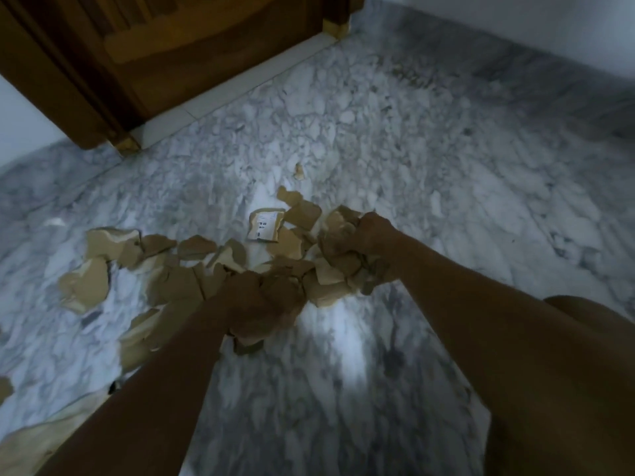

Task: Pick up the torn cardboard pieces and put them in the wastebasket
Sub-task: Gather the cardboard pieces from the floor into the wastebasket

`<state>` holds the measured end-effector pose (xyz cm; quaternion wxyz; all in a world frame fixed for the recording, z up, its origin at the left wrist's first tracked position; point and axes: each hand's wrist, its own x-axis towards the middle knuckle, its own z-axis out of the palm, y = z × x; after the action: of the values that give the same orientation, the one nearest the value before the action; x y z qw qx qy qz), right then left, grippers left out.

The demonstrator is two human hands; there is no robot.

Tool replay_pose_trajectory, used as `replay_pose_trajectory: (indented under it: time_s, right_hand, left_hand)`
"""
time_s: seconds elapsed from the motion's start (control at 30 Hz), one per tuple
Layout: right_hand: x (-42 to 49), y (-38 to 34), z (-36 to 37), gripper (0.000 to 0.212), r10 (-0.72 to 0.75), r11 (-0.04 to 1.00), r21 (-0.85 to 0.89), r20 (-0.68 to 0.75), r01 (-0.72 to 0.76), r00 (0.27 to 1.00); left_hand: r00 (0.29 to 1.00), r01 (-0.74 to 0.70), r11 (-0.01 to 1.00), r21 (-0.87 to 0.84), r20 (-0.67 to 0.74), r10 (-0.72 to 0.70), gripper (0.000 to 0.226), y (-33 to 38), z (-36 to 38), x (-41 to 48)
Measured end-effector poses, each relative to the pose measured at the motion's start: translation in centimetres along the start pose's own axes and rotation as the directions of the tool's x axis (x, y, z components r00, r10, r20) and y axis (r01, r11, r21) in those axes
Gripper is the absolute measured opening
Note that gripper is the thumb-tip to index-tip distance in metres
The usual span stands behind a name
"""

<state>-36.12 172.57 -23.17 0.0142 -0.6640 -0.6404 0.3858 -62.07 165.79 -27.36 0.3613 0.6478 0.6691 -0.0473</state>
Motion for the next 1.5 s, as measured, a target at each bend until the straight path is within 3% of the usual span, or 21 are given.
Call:
replay_pose_trajectory:
  time_s: [0.13,0.27,0.33,0.43,0.6,0.7,0.8,0.93,1.0,1.13,1.2,1.33,1.5]
  right_hand:
    - [1.7,0.2,5.0,0.057,0.042,0.998,-0.057,0.043,-0.040,0.998]
    - [1.9,1.0,12.1,0.033,0.109,0.978,-0.155,-0.210,-0.143,0.972]
    - [1.6,0.6,13.5,0.033,0.069,0.960,-0.243,-0.285,-0.142,0.956]
    - [1.3,-0.1,13.4,0.039,0.059,0.960,-0.250,-0.250,-0.123,0.966]
    - [-0.2,0.7,9.8,0.041,0.182,0.983,0.019,-0.264,-0.184,0.947]
    - [-1.2,3.1,5.4,0.044,0.281,0.960,0.077,-0.283,-0.271,0.917]
    - [-2.5,5.6,3.0,0.043,0.313,0.942,-0.049,-0.227,-0.331,0.922]
    - [-4.6,9.0,5.5,0.048,0.247,0.903,-0.293,-0.245,-0.314,0.938]
    - [-5.2,10.5,8.2,0.051,0.221,0.901,-0.319,-0.245,-0.294,0.944]
    - [-5.2,11.6,9.7,0.053,0.200,0.912,-0.297,-0.281,-0.283,0.939]
    - [-5.1,11.7,9.5,0.055,0.196,0.915,-0.296,-0.272,-0.276,0.942]
    - [-5.2,11.7,9.6,0.051,0.207,0.915,-0.281,-0.286,-0.289,0.936]
    - [-5.7,11.8,10.1,0.043,0.197,0.917,-0.283,-0.295,-0.282,0.935]
  left_hand:
    - [0.987,-0.110,0.994,-0.030,0.116,0.112,0.060,-0.3,0.2,1.5]
    - [0.973,-0.162,0.987,-0.015,0.166,0.162,0.046,-1.7,0.5,0.8]
    - [0.974,-0.168,0.985,-0.023,0.152,0.170,0.043,-2.7,0.0,0.9]
    - [0.980,-0.143,0.989,0.044,0.148,0.135,0.029,-2.9,-1.3,2.1]
    - [0.975,-0.105,0.976,0.191,0.214,0.063,0.050,-0.2,-2.6,3.7]
    - [0.939,-0.243,0.952,0.185,0.290,0.183,0.054,1.6,-1.3,4.3]
    - [0.929,-0.298,0.935,0.191,0.283,0.238,0.052,4.0,1.4,5.3]
    - [0.944,-0.293,0.915,0.276,0.234,0.232,0.105,6.5,3.9,7.4]
    - [0.945,-0.282,0.921,0.270,0.242,0.219,0.129,6.8,4.0,8.3]
    - [0.935,-0.291,0.929,0.229,0.274,0.225,0.137,6.3,3.9,9.0]
    - [0.942,-0.292,0.936,0.197,0.228,0.246,0.130,6.1,4.2,8.8]
    - [0.909,-0.395,0.917,0.053,0.167,0.382,0.068,5.4,4.6,7.7]
    - [0.908,-0.394,0.918,-0.047,0.134,0.397,0.050,5.7,4.3,5.3]
